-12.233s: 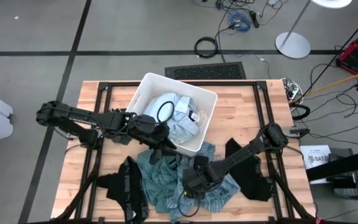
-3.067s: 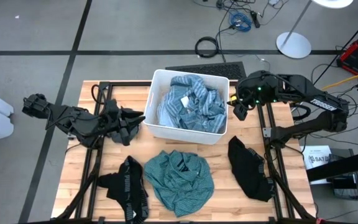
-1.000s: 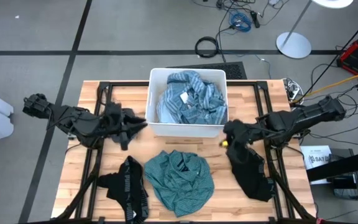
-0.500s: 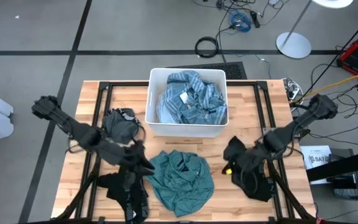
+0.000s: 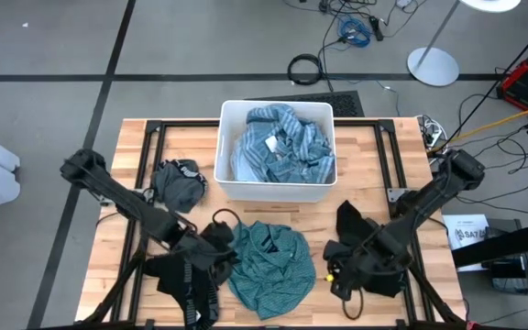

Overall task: Sort clothes
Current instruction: Adjust the white laundry organizer on the table

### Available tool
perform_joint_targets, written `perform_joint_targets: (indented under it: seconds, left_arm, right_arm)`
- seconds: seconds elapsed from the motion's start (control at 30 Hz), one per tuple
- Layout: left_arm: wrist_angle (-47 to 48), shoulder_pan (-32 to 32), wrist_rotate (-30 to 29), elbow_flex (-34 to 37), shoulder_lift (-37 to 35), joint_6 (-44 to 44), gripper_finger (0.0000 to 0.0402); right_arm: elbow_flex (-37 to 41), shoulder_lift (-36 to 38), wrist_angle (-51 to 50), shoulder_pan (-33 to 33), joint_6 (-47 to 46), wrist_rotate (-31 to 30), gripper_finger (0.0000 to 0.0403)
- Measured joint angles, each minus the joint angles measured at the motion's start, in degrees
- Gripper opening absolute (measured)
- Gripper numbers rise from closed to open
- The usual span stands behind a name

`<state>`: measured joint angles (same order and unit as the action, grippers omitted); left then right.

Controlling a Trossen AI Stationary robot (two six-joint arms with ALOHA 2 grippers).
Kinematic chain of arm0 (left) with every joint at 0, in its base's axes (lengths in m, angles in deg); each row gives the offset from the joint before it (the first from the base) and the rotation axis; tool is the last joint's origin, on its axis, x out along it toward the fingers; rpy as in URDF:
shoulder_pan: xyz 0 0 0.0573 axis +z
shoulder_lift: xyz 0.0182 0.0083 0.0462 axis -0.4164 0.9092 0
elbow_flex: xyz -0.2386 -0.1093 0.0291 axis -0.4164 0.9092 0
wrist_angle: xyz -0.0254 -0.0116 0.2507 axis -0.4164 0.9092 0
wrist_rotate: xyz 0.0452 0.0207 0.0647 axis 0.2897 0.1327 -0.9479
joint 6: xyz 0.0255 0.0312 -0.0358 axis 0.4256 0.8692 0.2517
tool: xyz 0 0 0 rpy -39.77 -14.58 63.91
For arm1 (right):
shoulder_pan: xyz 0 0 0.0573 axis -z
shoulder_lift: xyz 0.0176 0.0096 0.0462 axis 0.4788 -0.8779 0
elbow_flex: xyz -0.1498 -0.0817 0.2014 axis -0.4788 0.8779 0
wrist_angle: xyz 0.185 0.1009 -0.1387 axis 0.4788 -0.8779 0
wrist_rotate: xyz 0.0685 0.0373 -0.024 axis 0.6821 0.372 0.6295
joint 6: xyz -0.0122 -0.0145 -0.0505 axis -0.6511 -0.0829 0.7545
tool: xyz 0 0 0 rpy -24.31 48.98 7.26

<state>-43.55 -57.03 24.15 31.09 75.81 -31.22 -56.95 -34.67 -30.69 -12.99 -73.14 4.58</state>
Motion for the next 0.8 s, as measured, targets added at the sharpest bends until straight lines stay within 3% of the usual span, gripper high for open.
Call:
perform_joint_targets:
  seconds: [0.13,0.27,0.7,0.8]
  left_arm:
    - [-8.9,-0.3,-1.8,2.1,3.3,-3.0,0.0119]
    - [-11.3,0.4,-5.5,2.1,5.9,-3.4,0.014]
    - [-15.7,3.3,-9.9,2.1,14.2,-3.1,0.0259]
    - [-15.0,4.0,-6.5,2.2,14.7,-3.4,0.0266]
  right_arm:
    - [0.0,0.9,-1.3,-2.6,-0.6,-1.8,0.0157]
    - [0.0,1.1,-3.1,-4.0,-0.6,-2.4,0.0154]
    - [0.0,1.1,-5.1,-5.8,0.0,-2.7,0.0151]
    - [0.0,1.1,-5.2,-6.4,-0.2,-2.6,0.0151]
